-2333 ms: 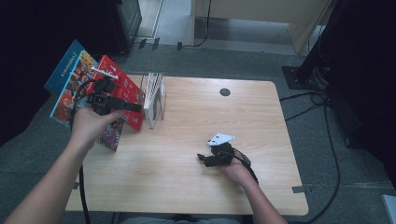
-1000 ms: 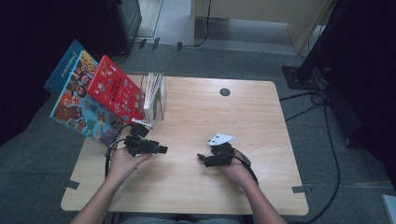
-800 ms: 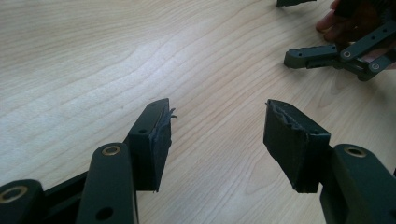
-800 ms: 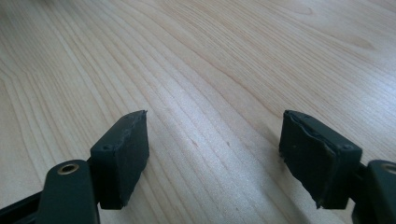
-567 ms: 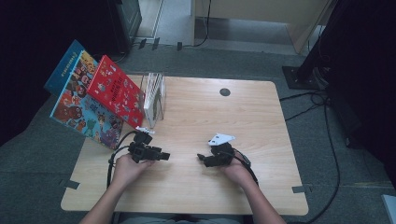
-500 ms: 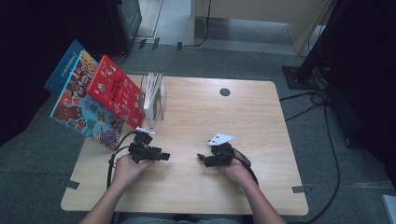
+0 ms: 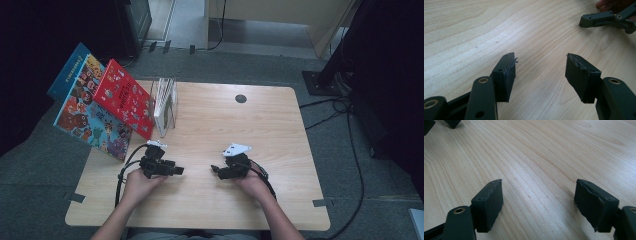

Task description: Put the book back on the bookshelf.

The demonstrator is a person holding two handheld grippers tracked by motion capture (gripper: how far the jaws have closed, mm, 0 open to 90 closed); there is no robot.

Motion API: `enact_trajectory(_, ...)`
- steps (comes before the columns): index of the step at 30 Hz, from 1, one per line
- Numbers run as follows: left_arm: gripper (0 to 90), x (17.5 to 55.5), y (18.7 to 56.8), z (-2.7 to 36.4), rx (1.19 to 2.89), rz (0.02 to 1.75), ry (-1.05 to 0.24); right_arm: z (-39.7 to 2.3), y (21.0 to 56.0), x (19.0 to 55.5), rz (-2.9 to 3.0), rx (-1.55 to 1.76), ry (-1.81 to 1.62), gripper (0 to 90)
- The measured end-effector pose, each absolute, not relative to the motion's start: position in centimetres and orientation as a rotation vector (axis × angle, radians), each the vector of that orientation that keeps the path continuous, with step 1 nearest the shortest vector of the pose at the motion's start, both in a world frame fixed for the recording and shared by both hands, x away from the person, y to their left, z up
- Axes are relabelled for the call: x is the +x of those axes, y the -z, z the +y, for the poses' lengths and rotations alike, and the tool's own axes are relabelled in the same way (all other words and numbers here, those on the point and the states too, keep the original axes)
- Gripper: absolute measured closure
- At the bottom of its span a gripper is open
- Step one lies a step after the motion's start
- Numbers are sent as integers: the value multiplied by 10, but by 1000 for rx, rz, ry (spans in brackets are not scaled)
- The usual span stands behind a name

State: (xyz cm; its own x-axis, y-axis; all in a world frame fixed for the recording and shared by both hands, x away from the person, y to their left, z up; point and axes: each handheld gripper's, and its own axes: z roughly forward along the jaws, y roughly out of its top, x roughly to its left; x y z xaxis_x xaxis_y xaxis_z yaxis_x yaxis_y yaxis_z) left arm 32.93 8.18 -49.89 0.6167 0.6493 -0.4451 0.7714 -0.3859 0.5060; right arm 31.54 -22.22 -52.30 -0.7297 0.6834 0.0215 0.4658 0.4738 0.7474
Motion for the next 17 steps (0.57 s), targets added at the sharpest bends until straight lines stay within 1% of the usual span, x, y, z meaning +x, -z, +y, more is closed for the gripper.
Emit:
enact_trajectory(6,423,328,499,81,2153,1100,207,-222,523,315,2445,980,-1111,228)
enact_trajectory(17,423,329,499,82,2148,1098,214,-222,523,316,2444,979,-1110,228)
